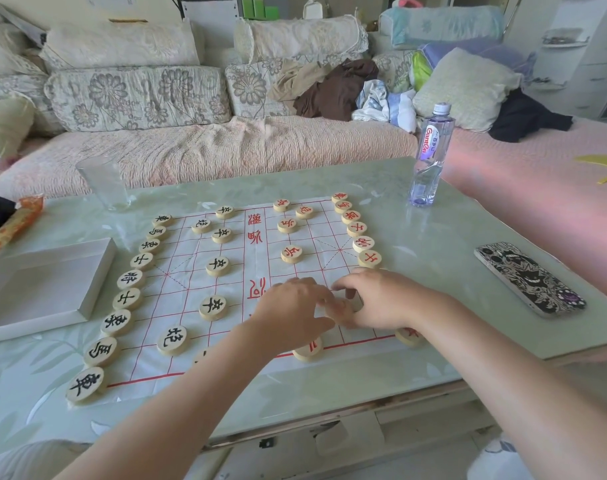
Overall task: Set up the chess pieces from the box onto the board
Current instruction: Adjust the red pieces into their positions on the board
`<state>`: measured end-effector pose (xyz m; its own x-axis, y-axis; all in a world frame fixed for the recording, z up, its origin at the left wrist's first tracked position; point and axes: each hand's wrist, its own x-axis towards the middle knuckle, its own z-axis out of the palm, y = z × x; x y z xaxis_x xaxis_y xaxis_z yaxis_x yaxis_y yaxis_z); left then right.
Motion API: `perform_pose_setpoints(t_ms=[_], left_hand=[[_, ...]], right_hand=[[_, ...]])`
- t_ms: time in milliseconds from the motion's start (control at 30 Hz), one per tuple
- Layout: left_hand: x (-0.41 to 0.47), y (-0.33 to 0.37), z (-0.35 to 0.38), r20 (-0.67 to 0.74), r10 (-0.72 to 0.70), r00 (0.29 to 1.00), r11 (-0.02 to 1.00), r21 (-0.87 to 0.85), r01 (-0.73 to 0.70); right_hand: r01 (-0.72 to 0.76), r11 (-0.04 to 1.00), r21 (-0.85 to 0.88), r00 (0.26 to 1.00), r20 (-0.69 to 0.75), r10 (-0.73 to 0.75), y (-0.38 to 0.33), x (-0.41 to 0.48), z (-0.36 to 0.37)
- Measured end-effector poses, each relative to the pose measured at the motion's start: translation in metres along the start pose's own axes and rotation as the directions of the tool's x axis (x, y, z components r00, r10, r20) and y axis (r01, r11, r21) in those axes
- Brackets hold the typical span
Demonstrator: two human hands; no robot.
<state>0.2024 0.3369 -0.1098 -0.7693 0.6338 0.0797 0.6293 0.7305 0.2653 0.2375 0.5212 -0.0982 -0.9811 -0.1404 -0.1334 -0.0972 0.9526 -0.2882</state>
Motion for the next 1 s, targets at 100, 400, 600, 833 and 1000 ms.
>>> perform_pose_setpoints(t_ms=[100,400,600,833,1000], left_hand=[[0.001,0.001,-0.001,-0.005,-0.04,0.999,0.999,-0.029,0.039],[-0.006,-0.007,-0.009,0.075,-0.071,0.995,0.995,-0.068,0.076],[-0.031,-0.031,-0.02,0.247,-0.051,0.968,0.984,-0.156,0.091],[-0.041,-0.034,-0.024,0.242,-0.02,0.97,0.988,-0.144,0.056],[-0.042,-0.034,-0.024,0.238,-0.036,0.971,0.987,-0.145,0.072]], right_hand=[[0.026,0.999,0.021,1.0,0.009,-0.027,0.0,0.0,0.001],[0.022,1.0,0.0,0.999,0.024,-0.022,-0.008,-0.003,0.001],[0.12,0.993,-0.018,0.991,-0.062,-0.121,-0.031,-0.016,-0.004],[0.158,0.981,-0.109,0.986,0.061,-0.152,-0.052,-0.021,0.008],[0.15,0.983,-0.107,0.988,0.051,-0.145,-0.053,-0.017,0.011]])
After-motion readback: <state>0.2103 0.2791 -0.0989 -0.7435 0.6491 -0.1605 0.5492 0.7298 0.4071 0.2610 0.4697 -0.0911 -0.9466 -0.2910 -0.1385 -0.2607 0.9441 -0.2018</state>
